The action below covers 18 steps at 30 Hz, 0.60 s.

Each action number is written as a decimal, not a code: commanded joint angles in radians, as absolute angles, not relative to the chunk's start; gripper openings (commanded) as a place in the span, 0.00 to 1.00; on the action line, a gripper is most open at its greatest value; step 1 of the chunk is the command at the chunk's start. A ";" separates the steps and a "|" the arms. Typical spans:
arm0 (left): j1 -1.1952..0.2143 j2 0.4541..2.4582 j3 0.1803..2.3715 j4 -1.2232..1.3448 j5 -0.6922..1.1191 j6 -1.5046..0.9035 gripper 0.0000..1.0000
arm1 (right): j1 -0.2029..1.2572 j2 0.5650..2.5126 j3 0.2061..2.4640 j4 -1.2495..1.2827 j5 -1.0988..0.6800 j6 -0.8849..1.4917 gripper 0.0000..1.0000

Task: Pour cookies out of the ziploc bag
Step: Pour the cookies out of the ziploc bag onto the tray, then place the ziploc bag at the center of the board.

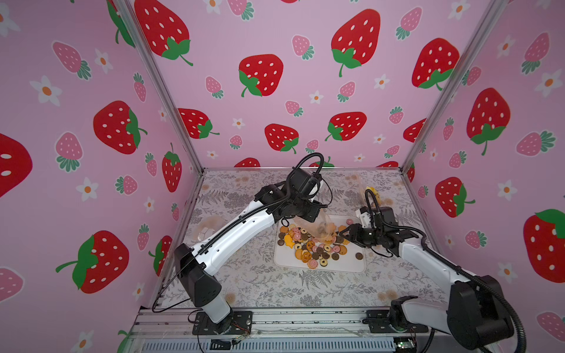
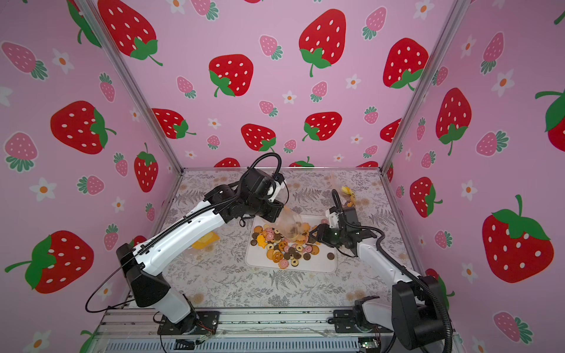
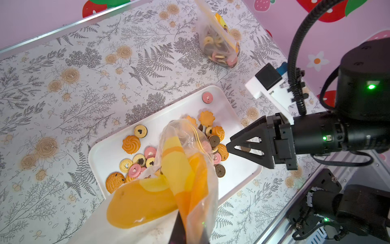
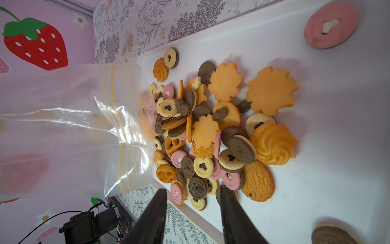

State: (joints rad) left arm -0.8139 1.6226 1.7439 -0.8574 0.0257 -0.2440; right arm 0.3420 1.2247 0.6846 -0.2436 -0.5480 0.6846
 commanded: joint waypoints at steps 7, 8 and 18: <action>-0.765 1.472 1.628 -0.830 0.004 -0.279 0.00 | 0.336 1.185 0.720 -0.332 -0.531 0.683 0.47; -0.755 1.463 1.613 -0.815 0.012 -0.285 0.00 | 0.336 1.179 0.726 -0.347 -0.530 0.678 0.47; -0.536 1.398 1.528 -0.774 0.012 -0.262 0.00 | 0.336 1.183 0.758 -0.378 -0.528 0.635 0.49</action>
State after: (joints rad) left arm -0.6022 1.4361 1.5364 -0.8013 0.0193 -0.2722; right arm 0.3420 1.1778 0.7349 -0.3611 -0.5316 0.6525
